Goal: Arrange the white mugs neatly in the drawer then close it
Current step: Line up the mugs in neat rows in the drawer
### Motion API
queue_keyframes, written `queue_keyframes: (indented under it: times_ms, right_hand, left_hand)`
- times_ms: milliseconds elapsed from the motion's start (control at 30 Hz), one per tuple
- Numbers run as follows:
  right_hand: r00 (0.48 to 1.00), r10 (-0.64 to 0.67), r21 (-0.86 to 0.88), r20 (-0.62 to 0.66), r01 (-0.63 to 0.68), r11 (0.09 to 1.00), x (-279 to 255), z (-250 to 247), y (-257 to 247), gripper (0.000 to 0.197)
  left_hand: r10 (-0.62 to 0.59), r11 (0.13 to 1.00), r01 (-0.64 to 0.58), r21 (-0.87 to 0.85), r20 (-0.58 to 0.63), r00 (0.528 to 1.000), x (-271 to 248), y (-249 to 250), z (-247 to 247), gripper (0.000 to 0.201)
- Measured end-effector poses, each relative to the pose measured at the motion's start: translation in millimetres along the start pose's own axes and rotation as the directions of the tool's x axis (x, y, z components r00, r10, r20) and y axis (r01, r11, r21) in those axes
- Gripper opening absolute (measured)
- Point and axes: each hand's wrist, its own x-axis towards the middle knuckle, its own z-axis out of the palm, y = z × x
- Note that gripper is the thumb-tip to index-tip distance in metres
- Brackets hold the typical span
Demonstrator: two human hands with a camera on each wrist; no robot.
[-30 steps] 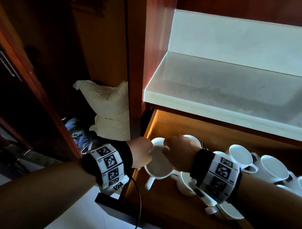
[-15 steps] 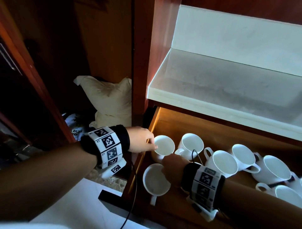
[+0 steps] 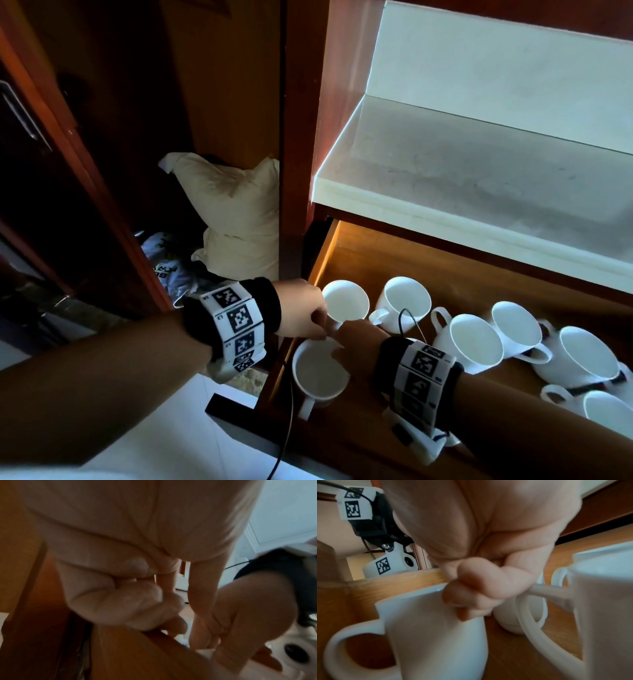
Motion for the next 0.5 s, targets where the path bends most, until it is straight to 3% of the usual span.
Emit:
queue_keyframes:
  times_ms: [167, 333, 400, 500]
  right_hand:
    - [1.000, -0.003, 0.119, -0.022, 0.006, 0.993, 0, 4, 1, 0.048]
    - [0.997, -0.049, 0.166, -0.060, 0.059, 0.984, -16, -5, 1, 0.037]
    - [0.987, 0.055, 0.162, -0.151, -0.030, 0.986, -31, -20, 16, 0.034]
    - [0.924, 0.237, 0.072, -0.300, -0.226, 0.971, -50, -41, 53, 0.037]
  left_hand:
    - [0.041, 0.980, -0.031, 0.197, -0.046, 0.998, 6, 8, 12, 0.024]
    - [-0.016, 0.884, 0.012, 0.468, 0.006, 1.000, 11, 23, 12, 0.031]
    - [-0.046, 0.859, 0.018, 0.511, 0.042, 0.998, 13, 25, 11, 0.028]
    - [-0.036, 0.847, -0.017, 0.531, 0.090, 0.995, 15, 25, 10, 0.025]
